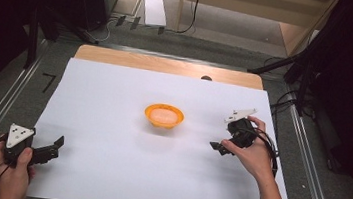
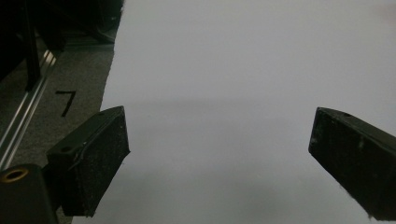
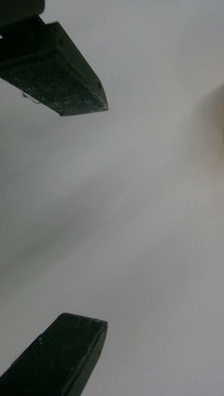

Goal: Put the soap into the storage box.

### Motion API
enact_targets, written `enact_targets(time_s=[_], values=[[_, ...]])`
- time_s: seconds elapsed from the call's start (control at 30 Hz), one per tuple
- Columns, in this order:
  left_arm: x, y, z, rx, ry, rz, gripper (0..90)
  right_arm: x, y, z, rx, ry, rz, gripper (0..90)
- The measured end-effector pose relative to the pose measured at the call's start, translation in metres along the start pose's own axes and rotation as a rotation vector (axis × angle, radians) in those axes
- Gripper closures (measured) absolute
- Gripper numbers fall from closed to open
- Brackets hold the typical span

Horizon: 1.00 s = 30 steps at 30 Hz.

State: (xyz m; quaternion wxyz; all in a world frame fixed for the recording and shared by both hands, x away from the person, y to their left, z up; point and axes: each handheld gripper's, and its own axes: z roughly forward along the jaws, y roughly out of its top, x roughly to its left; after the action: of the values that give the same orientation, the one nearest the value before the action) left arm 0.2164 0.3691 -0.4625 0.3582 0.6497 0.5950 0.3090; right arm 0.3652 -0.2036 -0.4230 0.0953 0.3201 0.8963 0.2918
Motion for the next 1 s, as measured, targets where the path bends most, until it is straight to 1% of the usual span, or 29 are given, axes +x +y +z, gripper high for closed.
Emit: enact_targets(time_s=[0.1,0.13,0.2,0.4,0.5,0.53,0.57,0.67,0.77,0.8,0.83,0.87,0.9,0.93,1.0], values=[[0.000,0.000,0.000,-0.001,0.002,0.004,5.4,-0.001,-0.015,-0.002,-0.021,-0.009,0.036,0.0],[0.000,0.000,0.000,-0.001,0.003,0.004,5.4,0.000,-0.020,-0.003,-0.024,-0.022,0.051,0.0],[0.000,0.000,0.000,-0.001,0.003,0.005,5.4,-0.001,-0.030,-0.005,-0.041,-0.030,0.068,0.0],[0.000,0.000,0.000,0.000,0.004,0.005,5.4,0.003,-0.055,-0.013,-0.081,-0.067,0.114,0.0],[-0.001,0.000,0.000,0.001,0.006,0.006,5.4,0.004,-0.066,-0.015,-0.081,-0.084,0.122,0.0],[-0.001,0.000,0.000,0.000,0.006,0.006,5.4,0.005,-0.071,-0.017,-0.089,-0.090,0.137,0.0],[-0.001,0.000,0.000,0.000,0.006,0.006,5.4,0.005,-0.073,-0.018,-0.095,-0.092,0.142,0.0],[-0.001,0.000,0.000,0.002,0.009,0.007,5.4,0.008,-0.085,-0.021,-0.126,-0.123,0.183,0.0],[-0.001,0.000,0.000,0.001,0.010,0.008,5.4,0.010,-0.095,-0.022,-0.151,-0.125,0.201,0.0],[-0.001,0.000,0.000,0.003,0.009,0.008,5.5,0.011,-0.099,-0.023,-0.157,-0.136,0.212,0.0],[-0.001,0.000,0.000,0.003,0.010,0.009,5.4,0.011,-0.103,-0.024,-0.168,-0.139,0.211,0.0],[-0.001,0.000,0.000,0.003,0.010,0.009,5.4,0.012,-0.106,-0.025,-0.180,-0.146,0.225,0.0],[-0.001,0.000,0.000,0.003,0.012,0.009,5.4,0.013,-0.110,-0.026,-0.191,-0.165,0.232,0.0],[-0.001,0.000,0.000,0.003,0.012,0.009,5.4,0.013,-0.112,-0.027,-0.200,-0.171,0.238,0.0],[-0.001,0.000,0.000,0.003,0.009,0.008,5.4,0.013,-0.121,-0.031,-0.224,-0.169,0.270,0.0]])
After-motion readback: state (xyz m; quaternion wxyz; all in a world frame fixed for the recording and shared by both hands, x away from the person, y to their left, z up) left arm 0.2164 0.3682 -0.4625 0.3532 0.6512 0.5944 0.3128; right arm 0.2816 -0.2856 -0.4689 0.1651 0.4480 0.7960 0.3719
